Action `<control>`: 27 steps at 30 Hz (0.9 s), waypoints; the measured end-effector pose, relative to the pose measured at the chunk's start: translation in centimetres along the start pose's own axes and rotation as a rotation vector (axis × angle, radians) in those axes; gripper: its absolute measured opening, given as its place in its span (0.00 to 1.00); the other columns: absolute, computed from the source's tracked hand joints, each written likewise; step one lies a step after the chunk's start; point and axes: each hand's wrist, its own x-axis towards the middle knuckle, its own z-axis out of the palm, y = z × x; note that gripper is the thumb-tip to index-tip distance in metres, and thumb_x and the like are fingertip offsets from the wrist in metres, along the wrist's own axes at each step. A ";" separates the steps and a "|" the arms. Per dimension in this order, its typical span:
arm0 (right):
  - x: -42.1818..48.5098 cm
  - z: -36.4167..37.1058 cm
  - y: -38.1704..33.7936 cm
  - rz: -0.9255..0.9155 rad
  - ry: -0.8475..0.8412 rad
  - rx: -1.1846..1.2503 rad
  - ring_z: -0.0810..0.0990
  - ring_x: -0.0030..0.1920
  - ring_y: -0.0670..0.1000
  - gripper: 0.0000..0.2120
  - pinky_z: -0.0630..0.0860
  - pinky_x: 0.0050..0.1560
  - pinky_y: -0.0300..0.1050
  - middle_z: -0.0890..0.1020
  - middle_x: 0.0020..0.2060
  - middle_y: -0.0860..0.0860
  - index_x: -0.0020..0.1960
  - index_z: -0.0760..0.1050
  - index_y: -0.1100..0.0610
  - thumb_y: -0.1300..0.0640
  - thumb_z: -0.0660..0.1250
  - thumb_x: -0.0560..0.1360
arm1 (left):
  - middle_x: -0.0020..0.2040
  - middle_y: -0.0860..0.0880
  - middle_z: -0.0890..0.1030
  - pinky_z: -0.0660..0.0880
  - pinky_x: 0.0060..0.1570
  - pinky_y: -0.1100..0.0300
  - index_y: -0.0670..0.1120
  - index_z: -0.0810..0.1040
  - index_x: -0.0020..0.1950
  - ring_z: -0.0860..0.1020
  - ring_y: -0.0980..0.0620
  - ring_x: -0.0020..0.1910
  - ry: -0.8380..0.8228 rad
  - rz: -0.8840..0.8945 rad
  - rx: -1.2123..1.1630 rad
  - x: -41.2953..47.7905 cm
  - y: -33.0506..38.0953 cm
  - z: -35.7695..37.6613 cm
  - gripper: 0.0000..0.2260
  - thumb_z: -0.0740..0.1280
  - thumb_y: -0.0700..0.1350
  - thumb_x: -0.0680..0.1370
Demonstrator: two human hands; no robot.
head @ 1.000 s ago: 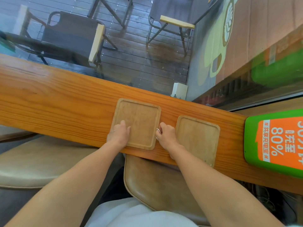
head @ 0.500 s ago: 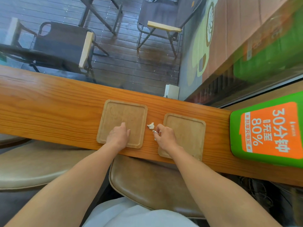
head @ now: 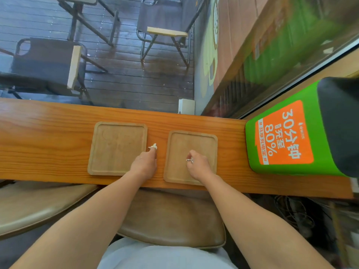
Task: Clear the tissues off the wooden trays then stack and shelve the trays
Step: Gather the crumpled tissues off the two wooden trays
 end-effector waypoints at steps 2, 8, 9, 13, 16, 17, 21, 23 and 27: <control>-0.2 -0.5 1.1 0.025 -0.014 0.012 0.76 0.47 0.56 0.12 0.71 0.45 0.44 0.78 0.55 0.60 0.56 0.75 0.56 0.63 0.56 0.78 | 0.39 0.50 0.76 0.69 0.29 0.60 0.48 0.69 0.55 0.75 0.53 0.34 -0.017 0.014 0.016 -0.1 1.0 0.6 0.04 0.60 0.41 0.81; -0.2 -1.8 3.8 0.071 -0.057 0.044 0.77 0.56 0.61 0.18 0.74 0.51 0.48 0.77 0.60 0.60 0.66 0.70 0.58 0.64 0.55 0.77 | 0.40 0.47 0.77 0.72 0.31 0.55 0.45 0.69 0.53 0.75 0.49 0.35 0.025 -0.014 0.076 0.0 3.0 1.3 0.06 0.61 0.36 0.78; -0.3 -2.0 4.1 0.074 -0.046 0.042 0.77 0.56 0.61 0.17 0.73 0.51 0.47 0.78 0.59 0.60 0.65 0.71 0.59 0.64 0.56 0.77 | 0.40 0.46 0.78 0.71 0.30 0.55 0.45 0.69 0.53 0.76 0.48 0.35 0.056 -0.026 0.082 0.2 3.2 1.4 0.06 0.60 0.36 0.78; -0.3 -2.0 5.4 0.079 -0.022 0.047 0.75 0.45 0.58 0.05 0.70 0.41 0.47 0.78 0.48 0.59 0.50 0.71 0.58 0.58 0.59 0.79 | 0.44 0.43 0.81 0.76 0.32 0.51 0.43 0.63 0.69 0.80 0.43 0.40 0.178 -0.089 0.097 1.5 3.2 1.5 0.16 0.58 0.44 0.82; -0.2 -2.0 5.9 0.064 0.010 0.050 0.72 0.41 0.56 0.06 0.67 0.39 0.47 0.76 0.44 0.57 0.45 0.68 0.58 0.57 0.60 0.80 | 0.49 0.41 0.82 0.75 0.36 0.50 0.44 0.56 0.74 0.81 0.40 0.44 0.209 -0.142 0.130 2.6 2.6 1.7 0.22 0.56 0.50 0.83; -0.2 -1.9 6.0 0.060 0.019 0.049 0.72 0.42 0.56 0.06 0.66 0.39 0.46 0.76 0.44 0.58 0.45 0.68 0.58 0.58 0.60 0.80 | 0.50 0.41 0.81 0.74 0.36 0.50 0.45 0.56 0.74 0.81 0.39 0.45 0.203 -0.166 0.142 2.9 2.4 1.8 0.22 0.55 0.50 0.83; 0.0 -1.6 6.2 0.071 0.012 0.032 0.76 0.47 0.60 0.06 0.69 0.41 0.47 0.79 0.49 0.62 0.49 0.73 0.63 0.64 0.57 0.79 | 0.50 0.40 0.81 0.73 0.36 0.49 0.46 0.56 0.74 0.80 0.39 0.46 0.141 -0.219 0.202 4.1 1.9 2.4 0.21 0.56 0.48 0.83; 0.0 -1.5 6.2 0.089 0.009 0.064 0.78 0.50 0.62 0.09 0.75 0.47 0.52 0.80 0.51 0.62 0.54 0.75 0.65 0.64 0.57 0.79 | 0.48 0.41 0.80 0.75 0.35 0.49 0.45 0.62 0.69 0.79 0.40 0.44 0.124 -0.218 0.231 4.3 1.8 2.6 0.16 0.59 0.44 0.82; -0.2 -1.4 5.9 0.153 -0.002 0.236 0.79 0.48 0.57 0.08 0.74 0.39 0.46 0.82 0.49 0.57 0.52 0.76 0.59 0.60 0.57 0.80 | 0.47 0.41 0.80 0.74 0.35 0.49 0.43 0.68 0.56 0.79 0.41 0.44 0.079 -0.208 0.224 4.4 1.7 2.4 0.05 0.59 0.41 0.81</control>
